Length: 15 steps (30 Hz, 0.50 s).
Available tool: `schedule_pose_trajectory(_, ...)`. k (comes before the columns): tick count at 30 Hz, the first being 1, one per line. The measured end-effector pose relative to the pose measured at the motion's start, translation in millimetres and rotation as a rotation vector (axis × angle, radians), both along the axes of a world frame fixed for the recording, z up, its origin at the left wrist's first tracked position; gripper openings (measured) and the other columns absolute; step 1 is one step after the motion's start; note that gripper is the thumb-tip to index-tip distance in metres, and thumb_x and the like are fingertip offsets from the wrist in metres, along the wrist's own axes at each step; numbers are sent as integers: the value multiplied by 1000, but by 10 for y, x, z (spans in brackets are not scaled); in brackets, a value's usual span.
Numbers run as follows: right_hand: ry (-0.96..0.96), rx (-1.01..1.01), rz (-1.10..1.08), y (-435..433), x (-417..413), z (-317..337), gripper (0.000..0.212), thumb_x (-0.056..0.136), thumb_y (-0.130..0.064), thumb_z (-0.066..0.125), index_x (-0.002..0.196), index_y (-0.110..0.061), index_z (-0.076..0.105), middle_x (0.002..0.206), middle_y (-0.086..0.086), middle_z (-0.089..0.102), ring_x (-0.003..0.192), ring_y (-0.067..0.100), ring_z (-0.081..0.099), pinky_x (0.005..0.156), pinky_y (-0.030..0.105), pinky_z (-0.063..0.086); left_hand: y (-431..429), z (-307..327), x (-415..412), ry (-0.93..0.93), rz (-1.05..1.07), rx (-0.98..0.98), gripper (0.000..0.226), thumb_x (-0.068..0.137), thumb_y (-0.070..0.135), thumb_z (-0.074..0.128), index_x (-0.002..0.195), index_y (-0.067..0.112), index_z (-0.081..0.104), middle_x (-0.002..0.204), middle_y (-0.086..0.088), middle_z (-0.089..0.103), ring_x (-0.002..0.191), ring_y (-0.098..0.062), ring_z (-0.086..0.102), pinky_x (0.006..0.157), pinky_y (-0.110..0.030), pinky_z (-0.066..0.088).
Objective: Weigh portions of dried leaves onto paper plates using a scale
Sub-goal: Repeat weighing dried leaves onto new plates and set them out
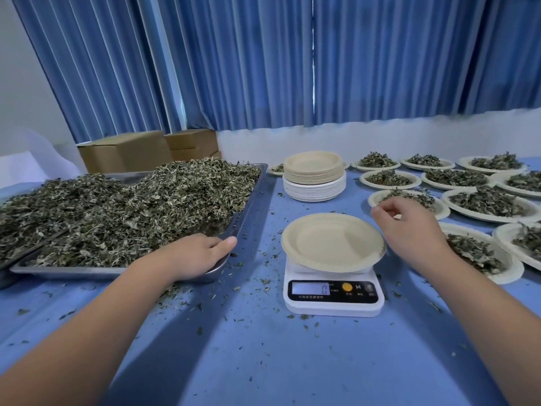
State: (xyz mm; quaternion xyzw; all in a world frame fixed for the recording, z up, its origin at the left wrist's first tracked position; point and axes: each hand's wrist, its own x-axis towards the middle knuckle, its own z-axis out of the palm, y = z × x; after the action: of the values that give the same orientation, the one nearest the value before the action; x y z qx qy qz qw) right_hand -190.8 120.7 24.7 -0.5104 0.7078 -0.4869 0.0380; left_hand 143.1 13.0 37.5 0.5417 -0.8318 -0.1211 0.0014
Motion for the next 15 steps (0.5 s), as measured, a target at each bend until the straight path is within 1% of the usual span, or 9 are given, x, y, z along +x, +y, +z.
schedule_pose_trajectory(2,1,3,11,7,15,1,15,94,-26,55,90,-15,64,95,-3,62,85,11,53,73,29,35,58,1,56,-8,9,81,93,74,82,8,149,33,35,156,3,32,143,-20,30,116,-39,21)
schedule_pose_trajectory(4,-5,8,13,17,25,2,15,94,-26,55,90,-16,64,96,-2,62,88,14,54,74,30,36,118,6,68,-27,-5,90,97,70,85,9,151,34,29,158,6,29,144,-20,29,116,-39,20)
schedule_pose_trajectory(6,-16,7,16,30,29,4,15,94,-26,55,89,-16,64,96,-2,62,89,15,55,73,30,36,163,4,50,-51,-19,54,96,74,82,13,149,28,34,153,2,37,138,-21,38,111,-37,28)
schedule_pose_trajectory(7,-20,5,16,37,29,7,15,94,-26,55,89,-16,64,96,-2,62,89,15,56,72,30,37,185,4,49,-67,-28,36,93,76,82,15,145,25,40,147,1,45,131,-21,45,106,-36,35)
schedule_pose_trajectory(8,-22,3,15,42,29,13,15,94,-26,54,89,-16,65,96,-2,62,88,15,56,72,30,37,204,5,53,-88,-46,10,91,76,82,17,137,22,49,135,0,54,119,-19,53,98,-34,41)
schedule_pose_trajectory(9,-22,-1,11,48,29,19,15,94,-26,54,90,-16,65,96,-2,62,88,15,55,73,30,37,213,2,65,-111,-65,-22,89,74,83,19,125,21,55,122,0,58,107,-16,57,89,-32,44)
schedule_pose_trajectory(10,-25,-5,7,54,30,26,16,94,-26,54,90,-15,65,96,-2,62,87,15,55,73,30,37,215,-5,81,-128,-81,-52,87,72,84,21,119,19,56,115,-1,59,100,-16,57,84,-32,46)
schedule_pose_trajectory(14,-32,-19,5,66,39,38,17,95,-25,54,89,-14,64,93,-3,62,84,13,53,73,30,35,214,-31,133,-45,-99,-112,91,73,84,29,124,14,55,120,-6,62,95,-15,59,81,-28,46)
schedule_pose_trajectory(15,-31,-20,5,67,40,37,17,95,-25,54,89,-14,64,92,-4,62,82,11,53,72,29,35,209,-32,143,-6,-96,-118,91,73,84,29,122,14,58,115,-5,65,92,-15,62,79,-27,48)
